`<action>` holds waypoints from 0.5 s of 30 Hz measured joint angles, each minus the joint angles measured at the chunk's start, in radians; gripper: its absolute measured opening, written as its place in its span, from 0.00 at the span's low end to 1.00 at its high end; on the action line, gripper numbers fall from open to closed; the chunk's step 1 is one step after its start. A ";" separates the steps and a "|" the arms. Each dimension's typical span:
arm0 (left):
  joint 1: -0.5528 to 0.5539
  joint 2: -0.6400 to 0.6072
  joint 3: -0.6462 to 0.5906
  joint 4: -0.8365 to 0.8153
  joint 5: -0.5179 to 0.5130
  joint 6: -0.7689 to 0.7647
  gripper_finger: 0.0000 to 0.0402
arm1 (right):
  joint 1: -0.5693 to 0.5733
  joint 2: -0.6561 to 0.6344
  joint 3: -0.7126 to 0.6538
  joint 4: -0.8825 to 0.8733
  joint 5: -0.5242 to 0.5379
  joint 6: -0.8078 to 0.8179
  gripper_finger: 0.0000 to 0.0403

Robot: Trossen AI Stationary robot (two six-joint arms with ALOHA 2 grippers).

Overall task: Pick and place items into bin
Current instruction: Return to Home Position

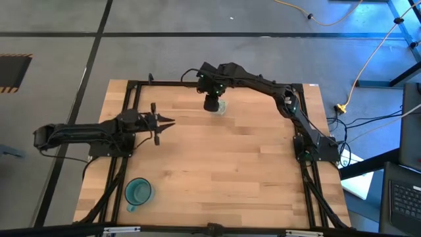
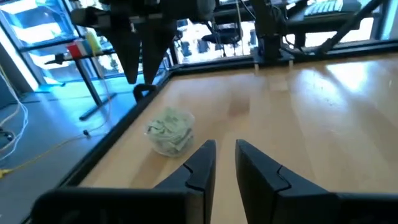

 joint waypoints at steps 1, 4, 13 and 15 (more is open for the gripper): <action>0.004 -0.036 0.000 -0.030 0.000 0.000 0.14 | -0.002 0.000 0.000 0.015 0.001 0.000 0.33; 0.011 -0.128 0.000 -0.076 0.001 0.000 0.13 | -0.008 0.000 -0.012 0.130 0.000 0.000 0.33; 0.037 -0.309 0.000 -0.203 -0.005 -0.033 0.13 | -0.013 -0.063 -0.224 0.325 -0.002 -0.002 0.33; 0.046 -0.351 0.000 -0.235 -0.007 -0.038 0.12 | -0.015 -0.117 -0.325 0.415 -0.013 -0.001 0.33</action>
